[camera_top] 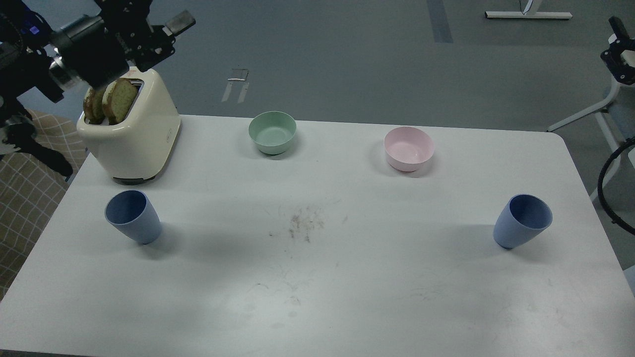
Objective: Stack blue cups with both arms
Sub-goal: 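Move the left gripper down toward the blue cup nearest it, then close the left gripper around the blue cup's rim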
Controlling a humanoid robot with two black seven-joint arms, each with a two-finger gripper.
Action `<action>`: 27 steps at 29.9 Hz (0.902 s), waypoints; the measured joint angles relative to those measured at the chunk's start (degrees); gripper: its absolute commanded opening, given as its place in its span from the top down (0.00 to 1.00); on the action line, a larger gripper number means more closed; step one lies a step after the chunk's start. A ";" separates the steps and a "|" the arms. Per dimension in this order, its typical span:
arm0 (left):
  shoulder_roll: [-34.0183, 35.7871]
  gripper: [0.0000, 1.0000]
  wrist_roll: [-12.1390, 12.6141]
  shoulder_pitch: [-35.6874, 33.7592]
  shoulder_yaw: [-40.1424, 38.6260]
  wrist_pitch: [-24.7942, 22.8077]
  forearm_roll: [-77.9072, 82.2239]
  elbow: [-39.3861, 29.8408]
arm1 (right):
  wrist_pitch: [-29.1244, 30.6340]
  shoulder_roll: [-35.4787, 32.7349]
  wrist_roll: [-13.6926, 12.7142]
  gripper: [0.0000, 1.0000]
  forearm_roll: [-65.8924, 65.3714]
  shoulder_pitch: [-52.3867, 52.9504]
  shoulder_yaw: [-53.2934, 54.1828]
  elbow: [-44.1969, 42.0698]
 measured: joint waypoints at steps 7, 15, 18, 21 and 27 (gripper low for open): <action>11.44 0.14 -1.85 6.04 0.05 0.03 19.48 -5.43 | 0.00 0.61 0.02 0.00 0.06 -0.36 0.86 0.29; 17.08 0.17 -5.87 16.25 0.24 4.46 36.39 -5.18 | 0.00 1.62 0.02 0.00 0.35 -0.27 1.15 0.39; 17.30 0.17 -5.96 19.07 0.25 7.14 43.70 -5.17 | 0.00 1.58 0.02 0.00 0.35 -0.25 1.37 0.38; 17.12 0.20 -5.97 20.73 1.22 10.10 50.15 -4.60 | 0.00 1.38 0.03 0.00 0.35 -0.36 1.90 0.33; 15.47 0.22 -5.98 21.35 5.35 14.04 53.49 0.12 | 0.00 1.23 0.04 0.00 0.39 -0.85 2.31 0.28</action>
